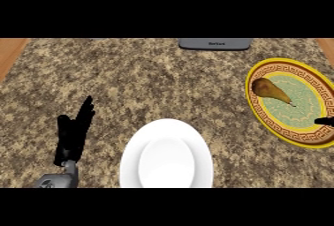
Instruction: Pick the pear from the plate and place it in the plate
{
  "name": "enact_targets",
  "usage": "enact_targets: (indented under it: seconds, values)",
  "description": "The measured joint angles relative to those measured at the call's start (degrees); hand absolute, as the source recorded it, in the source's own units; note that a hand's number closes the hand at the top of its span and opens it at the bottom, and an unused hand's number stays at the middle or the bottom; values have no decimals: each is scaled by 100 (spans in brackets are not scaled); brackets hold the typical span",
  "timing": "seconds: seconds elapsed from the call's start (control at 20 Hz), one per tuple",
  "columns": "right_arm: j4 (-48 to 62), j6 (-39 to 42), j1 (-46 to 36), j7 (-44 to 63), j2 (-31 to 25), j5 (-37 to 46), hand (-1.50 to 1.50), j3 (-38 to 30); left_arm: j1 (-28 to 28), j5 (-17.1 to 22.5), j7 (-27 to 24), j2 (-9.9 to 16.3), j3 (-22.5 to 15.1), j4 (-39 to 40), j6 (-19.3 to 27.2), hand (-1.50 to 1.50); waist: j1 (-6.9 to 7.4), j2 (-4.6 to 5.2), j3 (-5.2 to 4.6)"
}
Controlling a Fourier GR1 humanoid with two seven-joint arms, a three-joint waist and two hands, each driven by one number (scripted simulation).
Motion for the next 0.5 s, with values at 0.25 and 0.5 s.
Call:
enact_targets:
  seconds: [0.25, 0.5]
  values:
    - [162, -60, 63, -113, -197, 21, -150, -45, -100, 54, 31, 78, 81, 29, -96, 0, 27, 16, 5]
    - [276, -104, 170, -189, -380, -41, -150, -155, 13, -20, 13, -11, -7, -39, -42, 0, 54, 25, 12]
